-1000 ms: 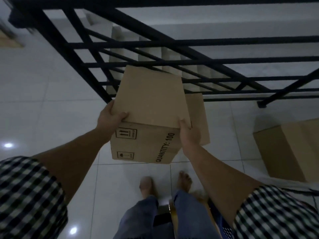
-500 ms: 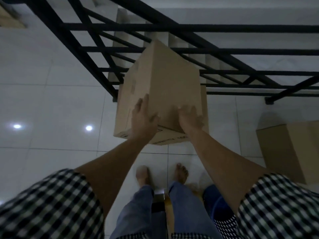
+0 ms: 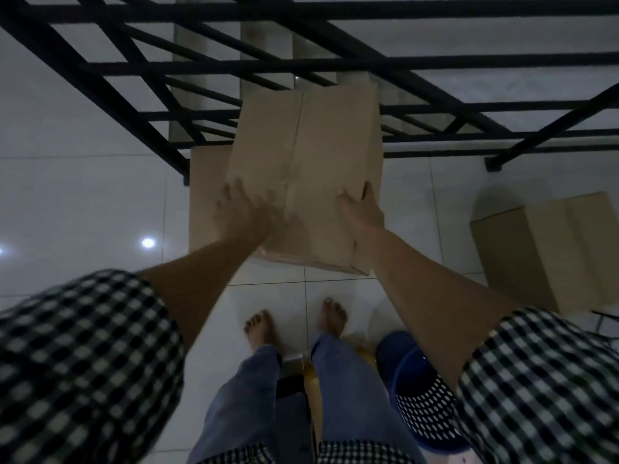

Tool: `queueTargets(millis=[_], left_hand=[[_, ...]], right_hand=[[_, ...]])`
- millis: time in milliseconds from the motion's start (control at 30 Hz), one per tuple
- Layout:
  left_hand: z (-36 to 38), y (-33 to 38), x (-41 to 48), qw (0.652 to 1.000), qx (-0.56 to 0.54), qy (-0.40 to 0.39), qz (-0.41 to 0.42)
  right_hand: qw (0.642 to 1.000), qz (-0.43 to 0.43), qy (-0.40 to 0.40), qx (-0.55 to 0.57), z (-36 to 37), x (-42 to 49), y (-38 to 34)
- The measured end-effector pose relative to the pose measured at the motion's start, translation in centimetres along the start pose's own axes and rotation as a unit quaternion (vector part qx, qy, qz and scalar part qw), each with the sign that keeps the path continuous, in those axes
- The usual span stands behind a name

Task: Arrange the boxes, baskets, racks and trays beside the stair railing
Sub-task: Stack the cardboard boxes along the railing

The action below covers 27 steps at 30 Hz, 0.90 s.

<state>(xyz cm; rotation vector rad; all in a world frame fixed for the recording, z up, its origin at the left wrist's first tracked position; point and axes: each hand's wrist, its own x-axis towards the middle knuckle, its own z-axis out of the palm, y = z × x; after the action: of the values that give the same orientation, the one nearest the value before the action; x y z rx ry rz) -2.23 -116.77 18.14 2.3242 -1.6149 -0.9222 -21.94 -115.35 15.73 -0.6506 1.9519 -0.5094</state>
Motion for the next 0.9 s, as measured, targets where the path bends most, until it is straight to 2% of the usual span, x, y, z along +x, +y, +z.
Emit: queueTargets(millis=[67,133,200,333,433,567,733,900], left_hand=[[-0.4,-1.3,1.9,0.992,0.053,-0.066,-0.098],[-0.2,-1.8,3.1,0.983,0.025,-0.161,-0.09],[0.5,-1.6,3.2,0.98,-0.025,-0.19,-0.059],[1.5,-1.4,2.8,0.981,-0.085,-0.156,-0.083],[0.8,-2.5,2.5,0.986,-0.054,-0.124,-0.101],[-2.2,-5.8,2.5,0.988,-0.041,-0.076,-0.13],[-6.6,-10.2,3.9,0.987,-0.037,-0.023,-0.152],[-9.0,-14.1,6.8,0.987,-0.028,-0.028,-0.157]], right_hand=[[0.999,-0.007,0.035,-0.003,-0.9,0.7,1.0],[0.998,0.01,0.066,-0.022,-1.7,1.6,2.0],[0.994,0.045,0.087,-0.038,-2.2,2.2,2.8],[0.991,0.075,0.103,-0.035,-2.2,2.3,3.6],[0.994,0.058,0.091,-0.021,-0.9,1.7,2.9],[0.999,0.031,0.02,-0.001,2.9,0.6,0.4],[0.999,-0.02,-0.025,0.02,9.5,1.1,-2.2],[0.993,0.009,-0.113,-0.015,15.9,3.9,-2.8]])
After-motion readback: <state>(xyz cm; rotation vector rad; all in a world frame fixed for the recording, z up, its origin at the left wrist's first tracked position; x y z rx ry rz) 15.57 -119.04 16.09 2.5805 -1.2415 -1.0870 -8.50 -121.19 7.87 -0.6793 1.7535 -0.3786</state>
